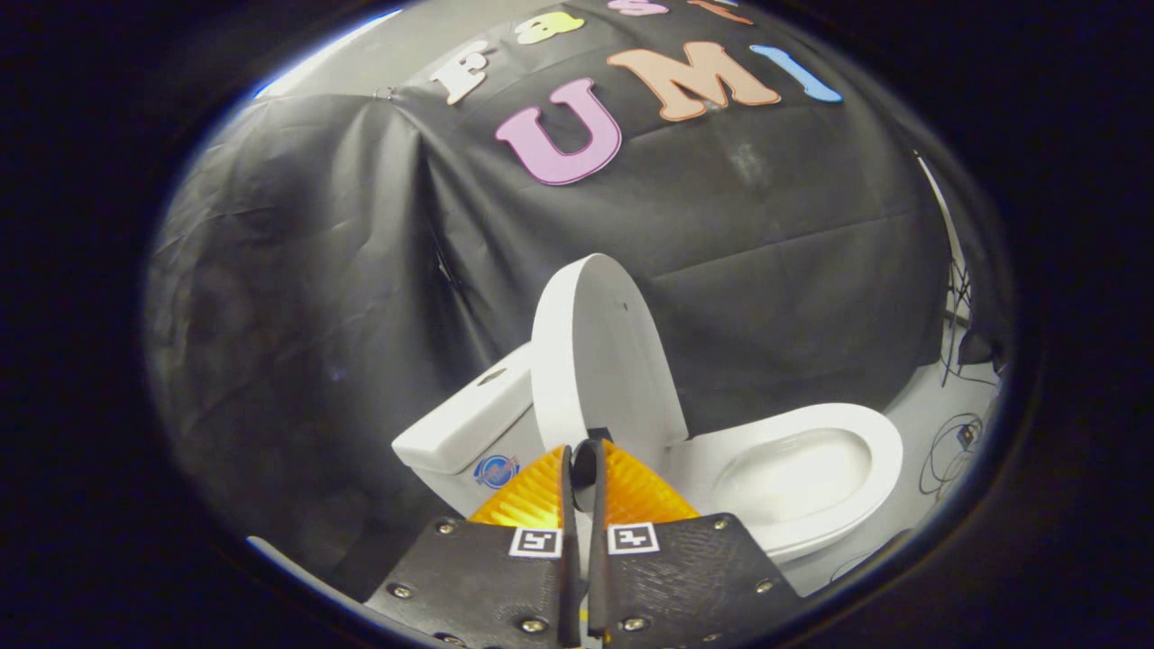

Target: Open the toilet lid.

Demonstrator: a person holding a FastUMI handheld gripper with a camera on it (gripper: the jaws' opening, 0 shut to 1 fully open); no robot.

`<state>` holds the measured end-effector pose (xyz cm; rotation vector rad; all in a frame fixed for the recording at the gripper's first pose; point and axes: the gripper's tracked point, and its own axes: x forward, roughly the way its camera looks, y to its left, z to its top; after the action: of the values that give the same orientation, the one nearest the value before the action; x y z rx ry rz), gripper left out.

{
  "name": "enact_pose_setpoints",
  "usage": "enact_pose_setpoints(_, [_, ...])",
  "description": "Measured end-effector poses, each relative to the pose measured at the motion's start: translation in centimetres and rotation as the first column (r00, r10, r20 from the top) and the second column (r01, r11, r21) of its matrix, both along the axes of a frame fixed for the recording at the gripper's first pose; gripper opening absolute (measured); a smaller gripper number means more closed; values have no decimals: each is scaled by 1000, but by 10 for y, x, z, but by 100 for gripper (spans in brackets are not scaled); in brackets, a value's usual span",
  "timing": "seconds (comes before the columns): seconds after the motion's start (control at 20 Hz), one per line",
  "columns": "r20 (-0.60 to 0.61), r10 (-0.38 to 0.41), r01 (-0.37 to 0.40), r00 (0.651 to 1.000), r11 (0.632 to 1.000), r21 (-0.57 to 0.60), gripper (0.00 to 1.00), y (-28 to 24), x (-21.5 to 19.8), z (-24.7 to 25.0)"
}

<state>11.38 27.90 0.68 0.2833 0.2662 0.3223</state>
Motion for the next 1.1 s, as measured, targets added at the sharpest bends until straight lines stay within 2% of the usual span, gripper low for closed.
enact_pose_setpoints(0.6, [36,37,-37,999,999,-18,4,39,5,2])
enact_pose_setpoints(1.1, [44,45,-45,998,999,2,6,49,7,-5])
